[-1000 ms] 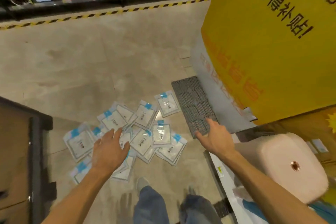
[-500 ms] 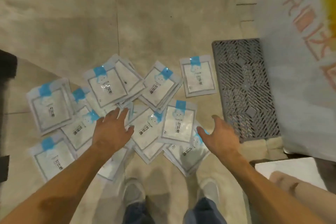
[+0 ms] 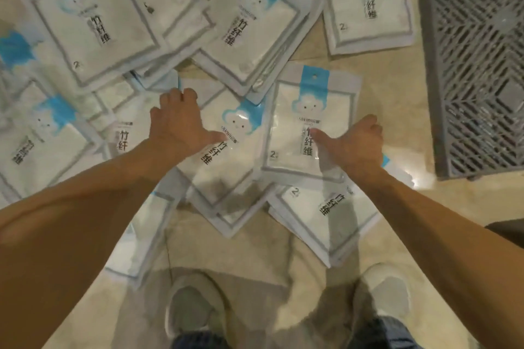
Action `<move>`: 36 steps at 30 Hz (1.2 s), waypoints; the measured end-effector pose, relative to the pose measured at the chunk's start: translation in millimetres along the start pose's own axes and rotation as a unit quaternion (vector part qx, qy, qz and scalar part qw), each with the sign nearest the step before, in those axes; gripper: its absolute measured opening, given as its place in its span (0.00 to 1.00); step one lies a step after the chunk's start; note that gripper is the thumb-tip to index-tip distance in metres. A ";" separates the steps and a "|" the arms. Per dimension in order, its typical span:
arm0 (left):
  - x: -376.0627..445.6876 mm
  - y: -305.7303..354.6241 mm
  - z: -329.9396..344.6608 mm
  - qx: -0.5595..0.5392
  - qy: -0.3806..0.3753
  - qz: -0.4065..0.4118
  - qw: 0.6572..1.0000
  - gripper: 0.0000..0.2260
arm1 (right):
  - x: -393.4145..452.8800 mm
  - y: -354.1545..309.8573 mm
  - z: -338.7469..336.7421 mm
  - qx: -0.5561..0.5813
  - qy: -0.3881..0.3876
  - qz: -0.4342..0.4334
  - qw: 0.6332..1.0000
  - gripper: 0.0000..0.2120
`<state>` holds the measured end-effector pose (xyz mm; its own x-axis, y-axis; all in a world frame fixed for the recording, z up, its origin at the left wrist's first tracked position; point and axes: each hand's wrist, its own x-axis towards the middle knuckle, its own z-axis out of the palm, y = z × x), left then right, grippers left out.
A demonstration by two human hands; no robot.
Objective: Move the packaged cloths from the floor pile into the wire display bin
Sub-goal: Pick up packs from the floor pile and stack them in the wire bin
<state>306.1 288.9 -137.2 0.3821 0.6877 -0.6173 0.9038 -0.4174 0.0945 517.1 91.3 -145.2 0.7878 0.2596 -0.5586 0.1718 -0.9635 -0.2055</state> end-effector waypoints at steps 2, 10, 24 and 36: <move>3.4 0.7 0.7 -0.043 0.005 -0.013 0.999 0.47 | 4.8 1.7 1.1 0.054 -0.011 0.027 0.998 0.52; -11.0 -18.3 -15.1 -0.194 -0.082 -0.061 0.976 0.38 | -7.0 13.2 -14.7 0.379 -0.042 0.074 0.921 0.20; -161.6 -54.9 -190.0 -0.613 -0.005 -0.055 0.788 0.20 | -103.7 -42.0 -206.4 0.492 -0.225 0.012 0.841 0.18; -416.6 -93.5 -529.2 -0.700 0.096 -0.015 0.707 0.18 | -338.3 -215.6 -521.6 0.443 -0.290 -0.096 0.843 0.15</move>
<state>164.4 355.8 524.5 0.2570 0.8074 -0.5310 0.1654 0.5047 0.8473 522.1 176.9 507.2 0.3308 0.6403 -0.6932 -0.4479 -0.5400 -0.7125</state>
